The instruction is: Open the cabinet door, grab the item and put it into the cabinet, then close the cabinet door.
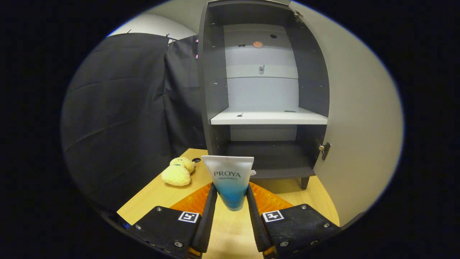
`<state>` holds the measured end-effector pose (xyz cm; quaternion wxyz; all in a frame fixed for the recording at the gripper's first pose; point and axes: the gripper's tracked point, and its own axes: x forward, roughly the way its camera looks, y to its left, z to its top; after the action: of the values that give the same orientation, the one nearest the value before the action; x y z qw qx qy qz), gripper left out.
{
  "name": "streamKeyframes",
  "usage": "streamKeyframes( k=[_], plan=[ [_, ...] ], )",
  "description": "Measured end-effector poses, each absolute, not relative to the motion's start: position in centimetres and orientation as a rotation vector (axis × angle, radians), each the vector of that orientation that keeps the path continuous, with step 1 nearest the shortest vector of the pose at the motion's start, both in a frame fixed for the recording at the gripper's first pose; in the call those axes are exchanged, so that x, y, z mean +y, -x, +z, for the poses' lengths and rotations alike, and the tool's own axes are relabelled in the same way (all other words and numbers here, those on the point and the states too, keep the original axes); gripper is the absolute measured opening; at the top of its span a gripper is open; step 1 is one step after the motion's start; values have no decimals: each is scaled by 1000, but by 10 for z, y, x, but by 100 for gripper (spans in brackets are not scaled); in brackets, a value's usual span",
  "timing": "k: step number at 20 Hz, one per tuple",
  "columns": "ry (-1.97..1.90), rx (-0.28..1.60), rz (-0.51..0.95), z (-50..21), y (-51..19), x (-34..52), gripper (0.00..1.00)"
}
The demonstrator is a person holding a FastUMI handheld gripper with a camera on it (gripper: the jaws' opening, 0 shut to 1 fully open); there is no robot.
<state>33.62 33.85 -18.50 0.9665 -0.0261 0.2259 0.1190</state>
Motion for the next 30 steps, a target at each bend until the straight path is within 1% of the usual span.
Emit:
streamKeyframes(
  k=[10, 15, 20, 25, 30],
  plan=[
    [0, 376, 221, -95, -441, 317, 50],
    [-20, 364, 228, -70, -488, 317, 50],
    [-10, 354, 212, -65, -530, 315, 49],
    [15, 377, 171, -76, -566, 307, 50],
    [37, 413, 161, -94, -582, 306, 50]
  ],
)
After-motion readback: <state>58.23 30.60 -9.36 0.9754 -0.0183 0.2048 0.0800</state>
